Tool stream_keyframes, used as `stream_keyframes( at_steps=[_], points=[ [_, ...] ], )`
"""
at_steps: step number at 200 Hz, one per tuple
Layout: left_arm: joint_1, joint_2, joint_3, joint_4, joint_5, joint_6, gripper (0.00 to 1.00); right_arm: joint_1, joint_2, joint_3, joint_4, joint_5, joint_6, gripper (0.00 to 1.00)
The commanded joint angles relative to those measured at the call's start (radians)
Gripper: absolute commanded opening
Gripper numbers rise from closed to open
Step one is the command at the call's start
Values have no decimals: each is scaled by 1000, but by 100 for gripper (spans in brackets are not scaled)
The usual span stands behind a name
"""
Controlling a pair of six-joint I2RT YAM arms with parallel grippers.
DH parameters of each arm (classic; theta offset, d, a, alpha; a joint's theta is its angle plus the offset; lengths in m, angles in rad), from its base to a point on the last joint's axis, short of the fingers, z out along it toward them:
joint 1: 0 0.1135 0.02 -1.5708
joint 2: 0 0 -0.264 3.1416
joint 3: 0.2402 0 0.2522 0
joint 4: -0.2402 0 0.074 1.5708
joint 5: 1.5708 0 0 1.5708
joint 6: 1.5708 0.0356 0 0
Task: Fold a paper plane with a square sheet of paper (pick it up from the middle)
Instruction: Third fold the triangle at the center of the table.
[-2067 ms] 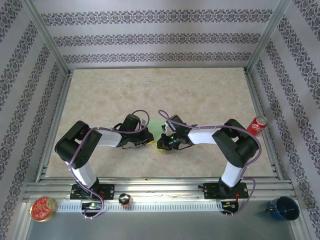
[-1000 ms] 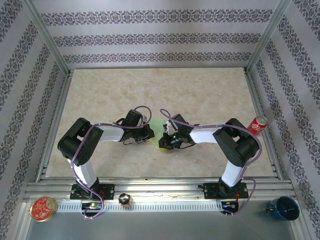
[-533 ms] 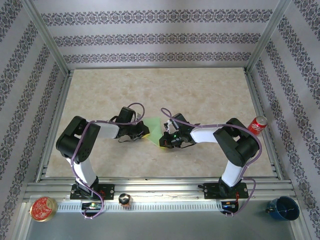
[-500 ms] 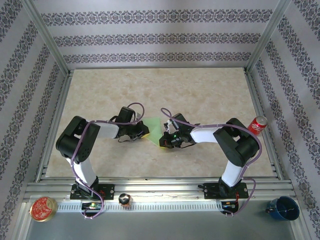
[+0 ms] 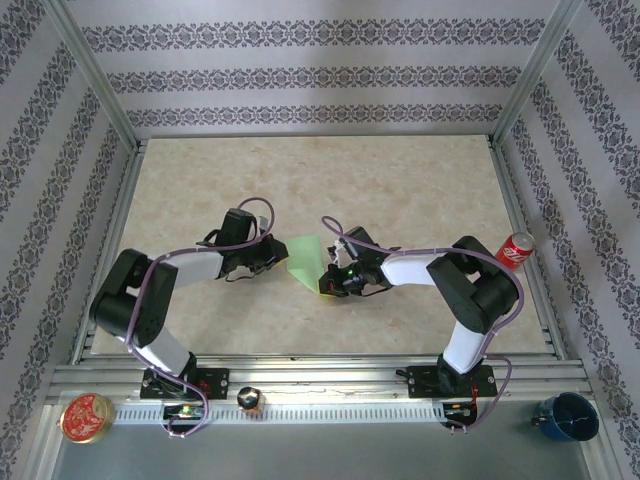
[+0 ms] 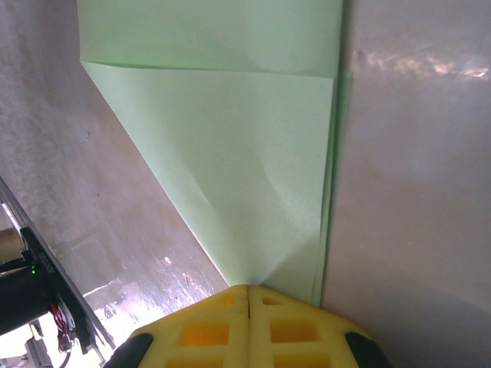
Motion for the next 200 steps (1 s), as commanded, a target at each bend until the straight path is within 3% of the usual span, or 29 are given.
stream_keyframes(
  at_steps=[1, 58, 82, 140, 200],
  points=[
    [-31, -29, 16, -19, 12, 10, 13, -7, 14, -14, -99, 30, -19, 0],
    [-105, 128, 75, 53, 90, 4, 11, -8, 11, -5, -104, 31, -16, 0],
    [-112, 149, 62, 61, 49, 4, 12, -8, 9, -4, -106, 30, -14, 0],
    [-112, 199, 47, -105, -61, 93, 9, -8, -28, 20, -37, -17, 27, 1],
    [-112, 202, 18, -101, -64, 107, 8, 36, 23, 153, -47, -17, 34, 1]
  ],
)
